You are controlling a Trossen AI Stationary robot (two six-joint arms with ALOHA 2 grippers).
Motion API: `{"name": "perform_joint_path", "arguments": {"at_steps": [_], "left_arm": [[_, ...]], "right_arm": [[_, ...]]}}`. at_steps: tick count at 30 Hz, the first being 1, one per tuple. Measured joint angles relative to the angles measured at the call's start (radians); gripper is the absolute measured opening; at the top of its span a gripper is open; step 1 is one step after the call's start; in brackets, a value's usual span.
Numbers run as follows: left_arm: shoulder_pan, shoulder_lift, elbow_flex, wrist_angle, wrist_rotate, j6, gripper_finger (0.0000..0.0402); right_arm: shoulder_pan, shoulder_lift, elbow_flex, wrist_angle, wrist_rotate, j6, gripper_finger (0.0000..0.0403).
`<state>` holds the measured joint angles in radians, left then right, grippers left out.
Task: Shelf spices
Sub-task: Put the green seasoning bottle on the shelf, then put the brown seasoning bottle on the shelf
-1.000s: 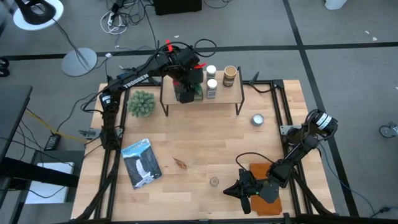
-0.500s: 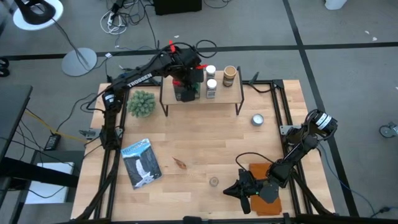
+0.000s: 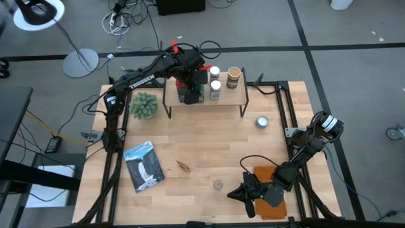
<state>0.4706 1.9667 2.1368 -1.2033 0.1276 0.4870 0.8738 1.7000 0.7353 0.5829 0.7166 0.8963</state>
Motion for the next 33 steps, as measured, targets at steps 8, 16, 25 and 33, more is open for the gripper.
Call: {"name": "perform_joint_path", "arguments": {"at_steps": [8,16,25,33], "left_arm": [[-0.002,0.0,0.03,-0.002,0.001,0.0,0.0266],[-0.002,0.0,0.103,-0.041,0.001,0.002,0.0267],[-0.003,-0.038,0.15,-0.062,0.237,-0.002,0.0267],[-0.143,-0.122,0.076,0.061,0.209,-0.064,0.0267]], "right_arm": [[0.0,0.0,0.0,0.0,0.0,0.0,0.0006],[0.0,0.0,0.0,-0.001,0.0,0.0,0.0005],[0.0,0.0,0.0,0.0,0.0,0.0,0.0004],[0.007,0.0,0.0,0.002,0.0,-0.001,0.0005]]}}
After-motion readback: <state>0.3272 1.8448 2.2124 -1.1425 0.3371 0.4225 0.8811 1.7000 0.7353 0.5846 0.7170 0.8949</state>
